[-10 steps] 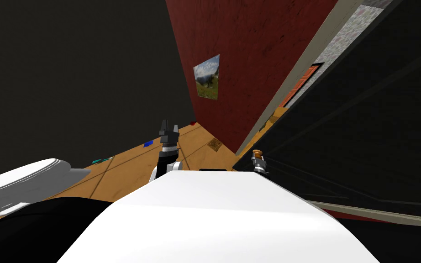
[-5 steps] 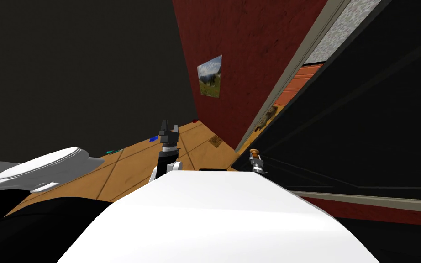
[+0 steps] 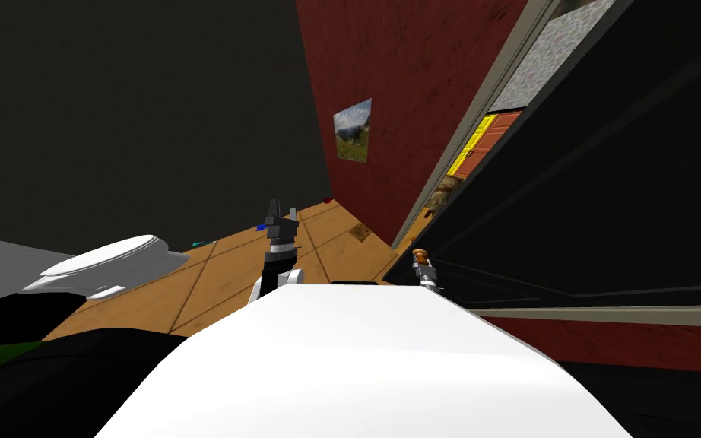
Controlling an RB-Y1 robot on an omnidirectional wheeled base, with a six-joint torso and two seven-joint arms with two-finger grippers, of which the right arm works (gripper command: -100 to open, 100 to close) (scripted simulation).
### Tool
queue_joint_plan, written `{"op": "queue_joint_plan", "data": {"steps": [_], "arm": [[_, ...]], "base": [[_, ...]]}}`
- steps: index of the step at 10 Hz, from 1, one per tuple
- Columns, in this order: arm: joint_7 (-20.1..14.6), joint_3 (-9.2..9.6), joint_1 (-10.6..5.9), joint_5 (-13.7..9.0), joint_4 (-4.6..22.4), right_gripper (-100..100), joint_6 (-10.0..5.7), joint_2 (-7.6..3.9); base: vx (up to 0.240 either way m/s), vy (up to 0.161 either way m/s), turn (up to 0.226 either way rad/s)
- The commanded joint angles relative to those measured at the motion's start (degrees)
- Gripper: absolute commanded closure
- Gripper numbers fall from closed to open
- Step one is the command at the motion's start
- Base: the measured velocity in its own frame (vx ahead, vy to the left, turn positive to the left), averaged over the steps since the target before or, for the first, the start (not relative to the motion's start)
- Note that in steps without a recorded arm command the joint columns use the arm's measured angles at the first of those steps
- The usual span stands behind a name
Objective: Pull the door open
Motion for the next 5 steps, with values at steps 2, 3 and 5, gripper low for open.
{"op": "queue_joint_plan", "data": {"steps": [2, 3, 5], "arm": [[-1.15, 1.64, 0.78, 0.94, -0.49, 100, -1.24, -0.97], [-1.65, 2.3, 1.08, 1.3, -0.65, 100, -1.71, -1.38], [-2.61, 3.57, 1.65, 2.01, -0.97, 100, -2.6, -2.19]], "base": [[-0.208, -0.056, 0.089], [-0.198, -0.012, 0.091], [-0.214, 0.007, 0.065]]}}
